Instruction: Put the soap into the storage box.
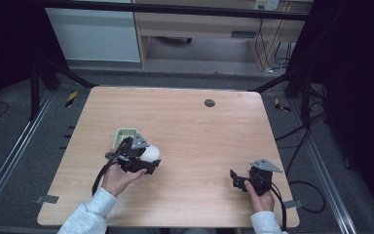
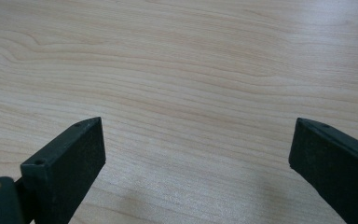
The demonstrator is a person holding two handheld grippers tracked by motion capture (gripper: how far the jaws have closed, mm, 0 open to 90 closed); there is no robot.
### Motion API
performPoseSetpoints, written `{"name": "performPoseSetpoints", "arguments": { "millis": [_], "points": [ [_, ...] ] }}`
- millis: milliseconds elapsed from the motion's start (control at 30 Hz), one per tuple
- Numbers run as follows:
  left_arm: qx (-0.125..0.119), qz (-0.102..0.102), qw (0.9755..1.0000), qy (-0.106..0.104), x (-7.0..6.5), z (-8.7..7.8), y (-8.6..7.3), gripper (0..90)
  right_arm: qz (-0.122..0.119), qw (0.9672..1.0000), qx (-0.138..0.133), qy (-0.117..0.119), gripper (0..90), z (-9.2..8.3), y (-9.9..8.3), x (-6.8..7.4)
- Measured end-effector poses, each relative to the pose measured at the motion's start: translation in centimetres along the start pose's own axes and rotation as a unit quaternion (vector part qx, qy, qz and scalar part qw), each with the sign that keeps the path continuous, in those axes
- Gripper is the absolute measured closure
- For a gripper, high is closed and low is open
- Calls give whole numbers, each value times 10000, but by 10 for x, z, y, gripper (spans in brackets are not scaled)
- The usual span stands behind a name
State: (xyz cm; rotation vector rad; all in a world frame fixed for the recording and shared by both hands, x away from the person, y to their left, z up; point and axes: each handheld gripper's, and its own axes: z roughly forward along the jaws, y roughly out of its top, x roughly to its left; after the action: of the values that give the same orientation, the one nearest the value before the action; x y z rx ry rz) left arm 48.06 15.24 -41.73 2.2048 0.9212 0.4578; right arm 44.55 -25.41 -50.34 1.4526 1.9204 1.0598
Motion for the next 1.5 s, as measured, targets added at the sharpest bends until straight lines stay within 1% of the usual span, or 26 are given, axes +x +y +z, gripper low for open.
{"name": "performPoseSetpoints", "arguments": {
  "millis": [33,100,200,233,267,300,400,433,467,500,533,633,700,833,867,900,933,1100,1133,1167,1233,1400,1500],
  "points": [
    [5,-22,10000,45,4,-1,-1,236,-3,10000,-1,2,40,0,0,0],
    [7,-47,10000,78,8,-3,-1,235,-3,10000,-3,-1,40,0,0,0],
    [13,-76,9999,102,11,-3,-2,236,-1,10000,1,-1,40,0,0,0],
    [28,-106,9999,122,13,-4,-2,236,-61,10000,-17,-26,40,1,0,-1],
    [33,-103,9998,141,15,-4,-2,235,-61,10000,-12,-25,40,1,0,-1],
    [37,-133,9998,171,18,-4,-3,236,-7,10000,3,-1,40,0,0,0],
    [63,-161,9996,207,22,-4,-4,236,-18,10000,3,-6,39,0,0,0],
    [82,-197,9994,259,26,-4,-4,235,1,10000,4,-2,40,0,0,0],
    [82,-197,9994,259,26,-4,-4,236,-6,10000,6,1,40,0,0,0],
    [87,-242,9992,296,30,-4,-5,235,-18,10000,7,0,40,0,0,0],
    [87,-242,9992,296,30,-4,-5,235,-18,10000,7,0,40,0,0,0],
    [93,-292,9990,334,36,-4,-6,235,-34,10000,0,-9,40,1,0,0],
    [141,-316,9987,371,42,-5,-6,236,-11,10000,6,6,40,0,0,0],
    [115,-388,9982,435,47,-5,-6,236,-33,10000,8,-5,40,1,0,0],
    [122,-426,9980,461,50,-4,-6,235,-31,10000,5,-5,40,1,0,0],
    [122,-426,9980,461,50,-4,-6,235,-31,10000,5,-5,40,1,0,0],
    [123,-455,9976,499,55,-4,-6,236,-29,10000,6,-4,40,1,0,-1],
    [162,-488,9972,534,60,-3,-6,236,-22,10000,11,-4,40,1,0,-1],
    [195,-511,9971,532,62,-2,-6,236,-25,10000,7,-7,40,1,0,-1],
    [172,-540,9970,533,62,-1,-6,236,-3,10000,16,5,40,1,0,0],
    [200,-535,9970,531,64,-1,-6,236,-21,10000,9,-7,39,1,0,-1],
    [223,-574,9964,586,68,1,-6,235,-22,10000,8,-3,40,1,0,-1],
    [233,-615,9959,625,73,2,-6,236,1,10000,16,9,39,1,0,0]
  ]
}}
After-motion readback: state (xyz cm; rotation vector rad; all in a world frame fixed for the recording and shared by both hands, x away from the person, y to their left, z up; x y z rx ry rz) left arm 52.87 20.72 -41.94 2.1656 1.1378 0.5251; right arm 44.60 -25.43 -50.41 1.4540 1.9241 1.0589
